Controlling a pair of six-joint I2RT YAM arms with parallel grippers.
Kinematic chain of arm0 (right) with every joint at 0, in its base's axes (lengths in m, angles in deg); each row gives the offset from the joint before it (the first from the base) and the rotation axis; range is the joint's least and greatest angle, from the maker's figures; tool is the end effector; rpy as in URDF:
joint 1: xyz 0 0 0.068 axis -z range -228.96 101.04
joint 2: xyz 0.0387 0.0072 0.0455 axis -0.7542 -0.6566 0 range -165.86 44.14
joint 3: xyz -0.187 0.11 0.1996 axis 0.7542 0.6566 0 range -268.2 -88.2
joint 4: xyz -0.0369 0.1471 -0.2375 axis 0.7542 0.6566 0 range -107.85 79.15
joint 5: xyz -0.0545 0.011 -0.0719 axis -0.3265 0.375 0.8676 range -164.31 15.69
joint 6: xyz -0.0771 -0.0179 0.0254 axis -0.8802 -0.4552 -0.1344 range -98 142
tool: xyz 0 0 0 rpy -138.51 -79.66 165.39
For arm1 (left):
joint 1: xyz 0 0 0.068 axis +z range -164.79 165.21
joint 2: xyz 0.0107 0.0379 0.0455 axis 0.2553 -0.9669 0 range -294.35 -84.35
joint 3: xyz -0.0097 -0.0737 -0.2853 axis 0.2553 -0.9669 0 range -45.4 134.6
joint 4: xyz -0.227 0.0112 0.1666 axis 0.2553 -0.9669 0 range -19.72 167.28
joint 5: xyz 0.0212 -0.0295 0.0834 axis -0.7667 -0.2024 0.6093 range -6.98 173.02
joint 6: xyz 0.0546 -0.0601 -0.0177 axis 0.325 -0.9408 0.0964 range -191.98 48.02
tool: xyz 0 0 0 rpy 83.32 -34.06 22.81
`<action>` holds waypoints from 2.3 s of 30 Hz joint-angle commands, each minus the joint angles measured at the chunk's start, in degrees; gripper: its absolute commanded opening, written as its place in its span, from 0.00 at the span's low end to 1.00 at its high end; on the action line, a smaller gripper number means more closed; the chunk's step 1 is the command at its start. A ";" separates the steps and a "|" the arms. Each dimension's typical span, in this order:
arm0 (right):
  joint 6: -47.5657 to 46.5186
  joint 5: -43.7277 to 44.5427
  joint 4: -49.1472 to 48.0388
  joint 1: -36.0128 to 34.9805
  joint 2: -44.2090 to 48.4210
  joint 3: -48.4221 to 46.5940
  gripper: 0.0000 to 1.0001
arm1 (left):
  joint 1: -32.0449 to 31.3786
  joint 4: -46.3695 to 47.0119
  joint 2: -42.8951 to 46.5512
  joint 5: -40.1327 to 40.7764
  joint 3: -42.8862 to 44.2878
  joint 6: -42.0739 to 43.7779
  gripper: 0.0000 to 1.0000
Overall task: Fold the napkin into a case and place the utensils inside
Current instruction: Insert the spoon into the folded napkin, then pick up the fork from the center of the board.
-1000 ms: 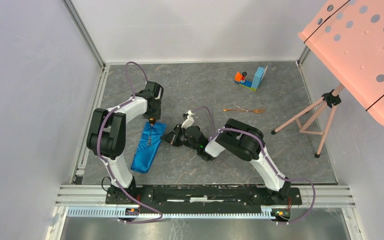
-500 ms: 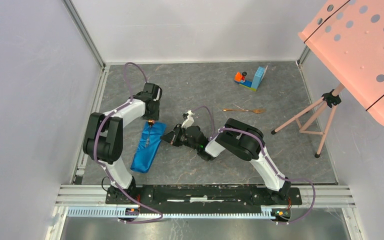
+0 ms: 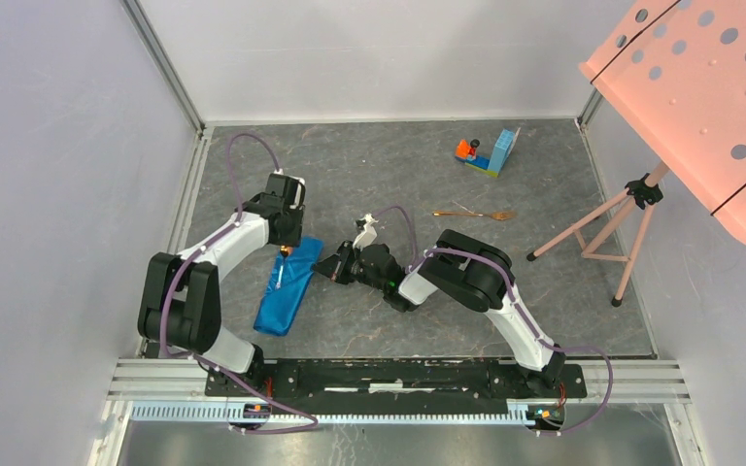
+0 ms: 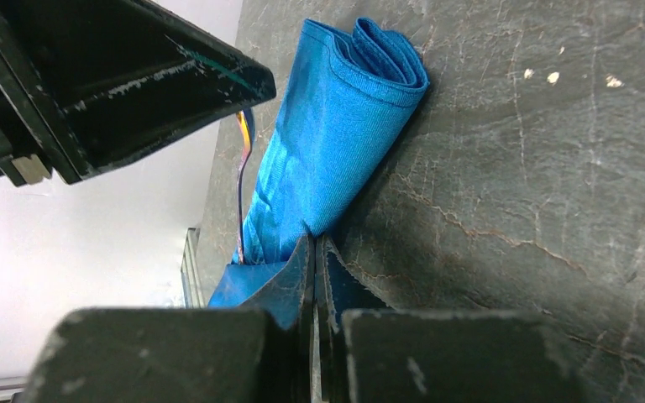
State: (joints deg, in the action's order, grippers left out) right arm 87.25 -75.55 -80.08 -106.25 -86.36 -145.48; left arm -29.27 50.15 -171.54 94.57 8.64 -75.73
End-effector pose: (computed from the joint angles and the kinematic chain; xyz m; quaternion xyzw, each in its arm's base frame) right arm 0.2605 0.4084 0.0656 0.0467 0.7701 0.5618 0.2985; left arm 0.3270 -0.0695 0.1783 0.0643 0.9599 0.0556 0.2673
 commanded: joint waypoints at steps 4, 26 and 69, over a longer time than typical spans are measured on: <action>-0.03 -0.20 -1.31 -0.01 -1.49 -1.08 0.00 | 0.15 -1.68 1.43 -1.80 -0.78 3.58 0.29; -0.29 -0.17 -1.51 -0.02 -1.27 -0.91 0.00 | 0.13 -2.62 1.74 -3.26 -3.78 6.22 0.41; -9.35 27.58 95.18 34.83 34.10 -11.98 0.95 | 0.11 8.42 43.57 -0.20 -6.96 -8.23 0.92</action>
State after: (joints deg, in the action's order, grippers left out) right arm 63.62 -47.09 2.75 -75.98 -46.43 -151.27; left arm -29.27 57.95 -130.52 90.31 1.65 -82.55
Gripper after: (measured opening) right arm 0.971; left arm 0.924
